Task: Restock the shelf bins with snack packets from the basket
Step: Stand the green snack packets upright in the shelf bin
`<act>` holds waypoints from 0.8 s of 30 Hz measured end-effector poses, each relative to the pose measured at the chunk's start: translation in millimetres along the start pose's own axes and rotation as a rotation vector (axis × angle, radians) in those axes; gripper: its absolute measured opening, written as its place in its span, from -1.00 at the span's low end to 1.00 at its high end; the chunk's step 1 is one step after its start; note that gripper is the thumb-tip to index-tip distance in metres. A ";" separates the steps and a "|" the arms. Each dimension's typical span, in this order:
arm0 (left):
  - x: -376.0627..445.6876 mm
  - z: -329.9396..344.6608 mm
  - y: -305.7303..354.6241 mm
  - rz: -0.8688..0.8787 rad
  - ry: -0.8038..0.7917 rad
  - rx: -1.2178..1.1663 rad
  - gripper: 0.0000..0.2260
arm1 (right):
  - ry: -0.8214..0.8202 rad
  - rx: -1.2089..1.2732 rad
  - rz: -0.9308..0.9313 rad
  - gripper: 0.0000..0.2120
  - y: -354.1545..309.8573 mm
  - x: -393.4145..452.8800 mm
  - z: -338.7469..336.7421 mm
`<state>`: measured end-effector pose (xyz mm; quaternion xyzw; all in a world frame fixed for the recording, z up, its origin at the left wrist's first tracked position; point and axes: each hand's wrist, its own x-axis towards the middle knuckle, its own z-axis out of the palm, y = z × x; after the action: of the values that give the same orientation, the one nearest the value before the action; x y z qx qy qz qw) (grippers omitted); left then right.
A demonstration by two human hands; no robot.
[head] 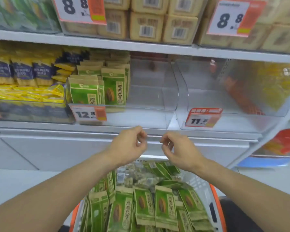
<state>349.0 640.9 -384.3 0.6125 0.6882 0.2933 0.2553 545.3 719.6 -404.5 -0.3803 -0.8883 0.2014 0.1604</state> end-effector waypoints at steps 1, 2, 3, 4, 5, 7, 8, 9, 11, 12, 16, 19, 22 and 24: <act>-3.5 19.7 -0.6 -0.017 -0.081 0.032 -0.89 | -0.129 -0.050 0.060 -0.89 17.9 -11.9 10.4; -7.9 38.1 -2.5 -0.045 -0.161 0.062 -0.90 | -0.258 -0.098 0.128 -0.85 35.7 -23.8 20.5; -12.3 56.3 -7.6 -0.090 -0.236 0.086 -0.90 | -0.372 -0.134 0.193 -0.80 51.2 -35.6 29.1; -17.5 74.1 -13.4 -0.146 -0.299 0.113 -0.89 | -0.463 -0.151 0.253 -0.77 65.4 -47.4 37.0; -22.6 90.7 -19.5 -0.201 -0.348 0.138 -0.85 | -0.532 -0.150 0.313 -0.76 77.6 -59.4 44.1; -36.0 120.3 -29.7 -0.315 -0.393 0.138 -0.81 | -0.641 -0.121 0.427 -0.69 95.3 -83.1 56.2; -43.8 132.9 -32.2 -0.372 -0.410 0.115 -0.81 | -0.685 -0.124 0.463 -0.59 103.0 -93.8 62.6; -51.2 145.0 -34.2 -0.419 -0.432 0.094 -0.77 | -0.729 -0.134 0.486 -0.46 109.6 -103.0 68.6; -62.6 166.2 -39.9 -0.454 -0.476 0.092 -0.66 | -0.772 -0.135 0.494 -0.29 118.1 -116.1 77.2; -66.3 173.4 -42.3 -0.454 -0.497 0.093 -0.64 | -0.775 -0.126 0.491 -0.23 121.5 -119.5 80.2; -65.1 186.2 -43.7 -0.425 -0.637 0.046 -0.62 | -0.832 -0.090 0.536 -0.26 127.8 -123.4 80.5; -61.8 192.6 -43.5 -0.465 -0.679 -0.049 -0.50 | -0.899 -0.109 0.535 -0.23 126.5 -127.2 83.1; -59.4 200.7 -47.8 -0.546 -0.564 -0.140 -0.58 | -0.841 -0.096 0.545 -0.21 125.7 -128.7 85.9; -57.1 204.0 -49.6 -0.599 -0.513 -0.183 -0.62 | -0.803 -0.081 0.543 -0.21 124.6 -128.6 86.8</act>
<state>466.5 598.9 -562.6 0.4129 0.7212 0.1036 0.5466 668.2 682.4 -556.5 -0.4966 -0.7557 0.3320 -0.2685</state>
